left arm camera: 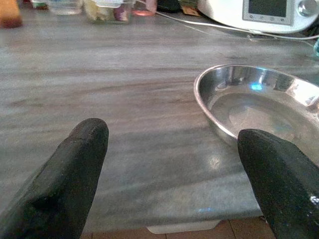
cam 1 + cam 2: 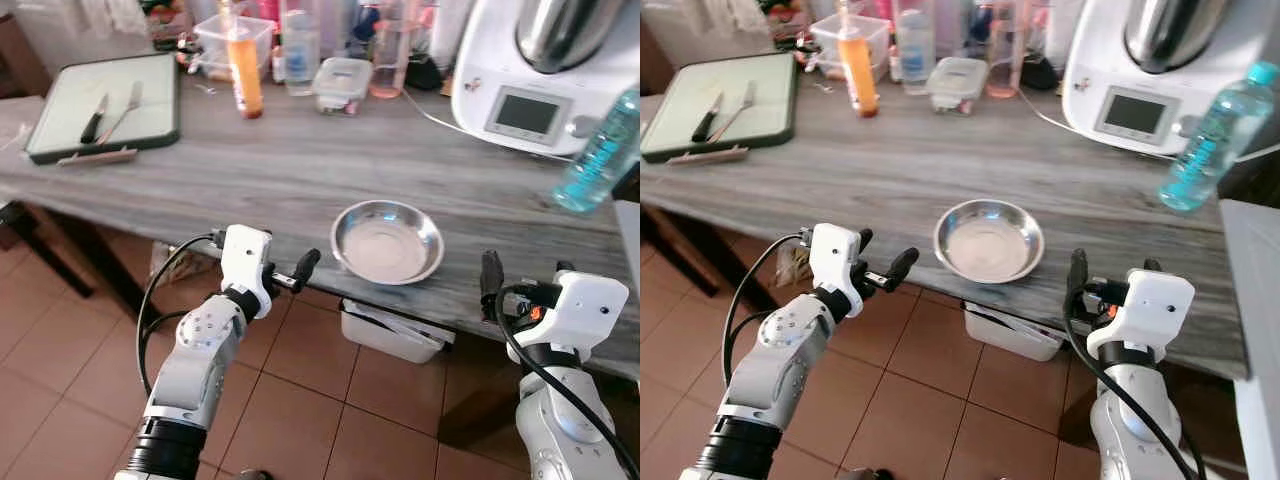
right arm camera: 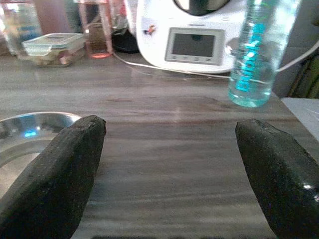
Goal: Setting the table
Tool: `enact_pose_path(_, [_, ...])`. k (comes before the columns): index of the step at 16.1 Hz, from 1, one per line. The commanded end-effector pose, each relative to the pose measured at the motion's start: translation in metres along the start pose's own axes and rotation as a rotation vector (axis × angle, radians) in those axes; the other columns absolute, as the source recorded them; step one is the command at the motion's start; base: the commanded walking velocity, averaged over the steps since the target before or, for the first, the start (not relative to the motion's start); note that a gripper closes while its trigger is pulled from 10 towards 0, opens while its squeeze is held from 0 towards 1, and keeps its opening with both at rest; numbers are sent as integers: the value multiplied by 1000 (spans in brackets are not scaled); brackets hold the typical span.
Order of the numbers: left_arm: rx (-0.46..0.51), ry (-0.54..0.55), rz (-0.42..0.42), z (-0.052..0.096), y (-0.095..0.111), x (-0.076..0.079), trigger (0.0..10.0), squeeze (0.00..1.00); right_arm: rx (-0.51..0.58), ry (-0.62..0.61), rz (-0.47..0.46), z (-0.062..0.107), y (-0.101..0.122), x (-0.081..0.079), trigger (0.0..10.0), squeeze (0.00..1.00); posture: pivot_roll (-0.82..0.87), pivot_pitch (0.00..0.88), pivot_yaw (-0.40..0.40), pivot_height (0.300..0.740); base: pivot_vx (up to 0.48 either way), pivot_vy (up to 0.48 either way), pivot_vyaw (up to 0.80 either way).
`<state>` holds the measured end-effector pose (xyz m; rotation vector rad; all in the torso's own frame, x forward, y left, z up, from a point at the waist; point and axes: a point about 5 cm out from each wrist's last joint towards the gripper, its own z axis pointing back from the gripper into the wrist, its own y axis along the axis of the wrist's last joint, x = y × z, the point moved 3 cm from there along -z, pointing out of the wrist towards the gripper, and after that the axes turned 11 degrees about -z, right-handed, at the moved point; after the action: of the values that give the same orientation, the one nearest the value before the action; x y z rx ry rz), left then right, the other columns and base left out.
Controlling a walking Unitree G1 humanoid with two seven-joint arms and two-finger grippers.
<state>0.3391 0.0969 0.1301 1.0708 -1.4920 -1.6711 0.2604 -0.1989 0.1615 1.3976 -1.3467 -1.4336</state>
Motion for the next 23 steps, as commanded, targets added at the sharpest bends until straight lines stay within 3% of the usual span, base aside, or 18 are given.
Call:
enact_pose_path(1, [0, 9, -11, -3, 5, -2, 10000, 0, -2, -14, -1, 2, 1, 1, 10000, 0, 99, 109, -2, 740, 0, 0, -763])
enact_pose_path(4, [-9, 9, -14, -3, 3, -2, 10000, 0, -5, -7, -10, 2, 0, -2, 10000, 0, 97, 112, 3, 740, 0, 0, -575])
enact_pose_path(23, [-10, 1, -41, -7, 6, 0, 10000, 0, -26, 11, -3, 1, -9, -4, 10000, 0, 110, 97, 1, 740, -25, 0, 0])
